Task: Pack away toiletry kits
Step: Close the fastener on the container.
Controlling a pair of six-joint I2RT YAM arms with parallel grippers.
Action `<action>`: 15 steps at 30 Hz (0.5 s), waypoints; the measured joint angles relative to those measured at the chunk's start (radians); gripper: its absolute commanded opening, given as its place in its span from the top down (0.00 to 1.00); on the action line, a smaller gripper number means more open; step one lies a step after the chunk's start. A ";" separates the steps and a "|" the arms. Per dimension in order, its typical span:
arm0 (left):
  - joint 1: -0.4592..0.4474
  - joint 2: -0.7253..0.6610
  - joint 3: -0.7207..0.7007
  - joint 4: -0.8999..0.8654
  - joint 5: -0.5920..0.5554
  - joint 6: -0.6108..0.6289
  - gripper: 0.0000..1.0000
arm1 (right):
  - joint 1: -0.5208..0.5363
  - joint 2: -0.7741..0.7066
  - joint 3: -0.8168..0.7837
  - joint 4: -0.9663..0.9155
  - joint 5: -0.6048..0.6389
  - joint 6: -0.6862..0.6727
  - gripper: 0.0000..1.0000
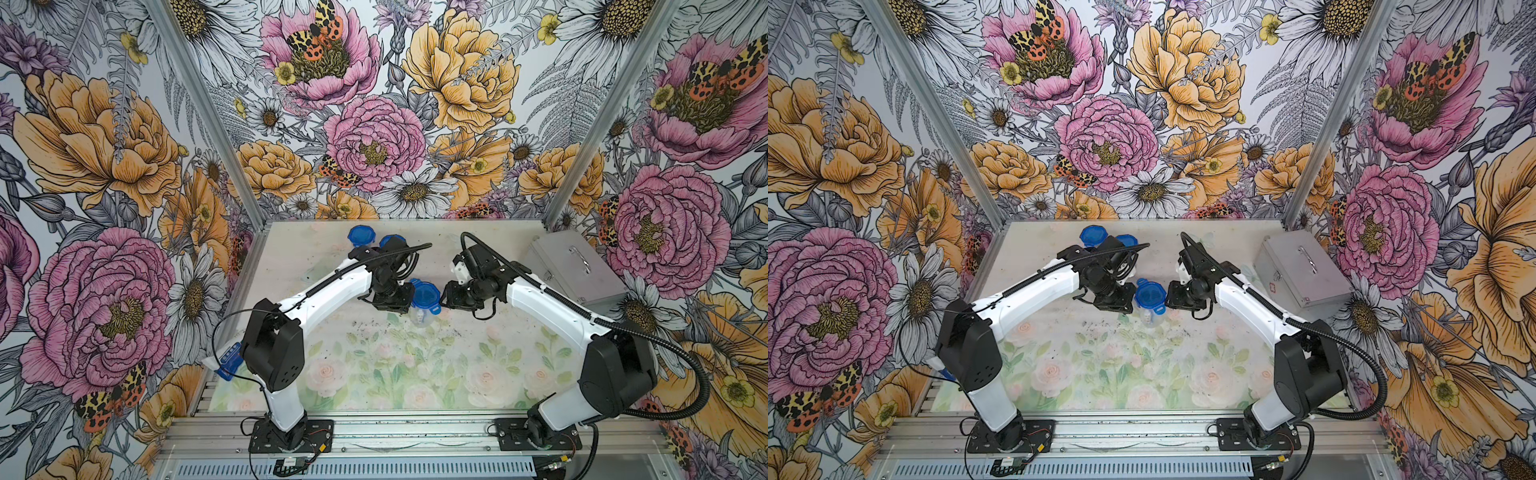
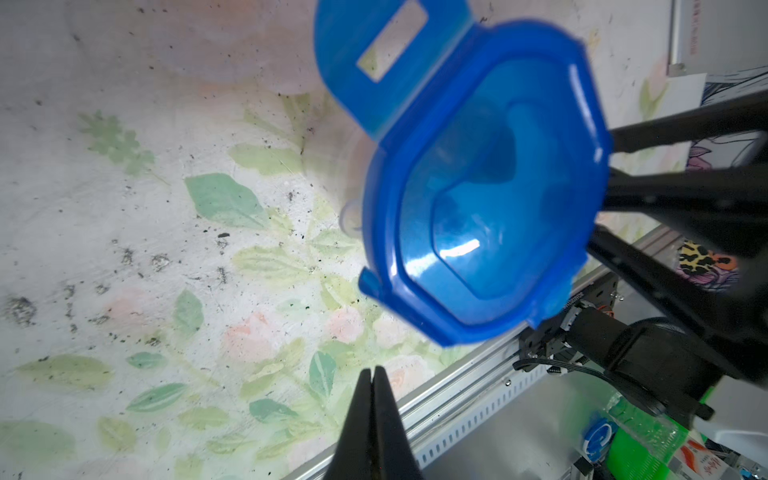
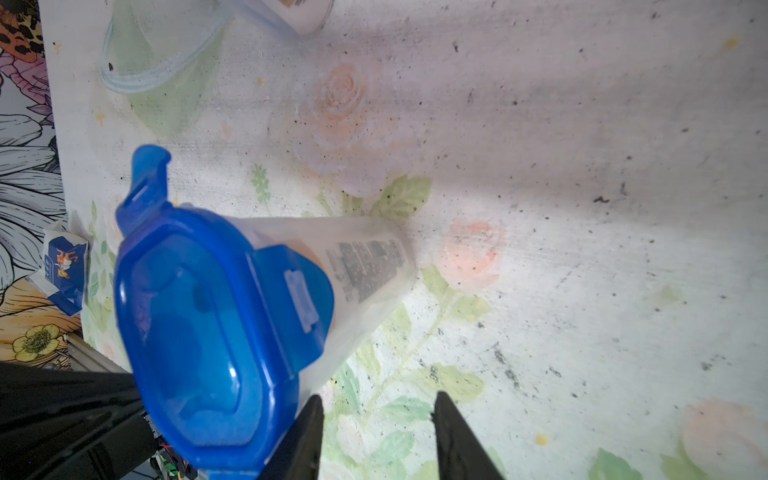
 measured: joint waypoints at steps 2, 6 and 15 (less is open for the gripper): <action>0.025 -0.033 0.001 -0.001 0.006 0.002 0.81 | -0.003 -0.011 0.000 -0.010 0.004 0.000 0.56; 0.067 -0.035 0.073 -0.032 0.012 0.016 0.63 | -0.003 -0.058 -0.001 -0.030 0.006 0.000 0.56; 0.074 0.163 0.398 -0.028 0.048 0.108 0.49 | 0.050 -0.146 -0.029 -0.044 -0.029 0.014 0.55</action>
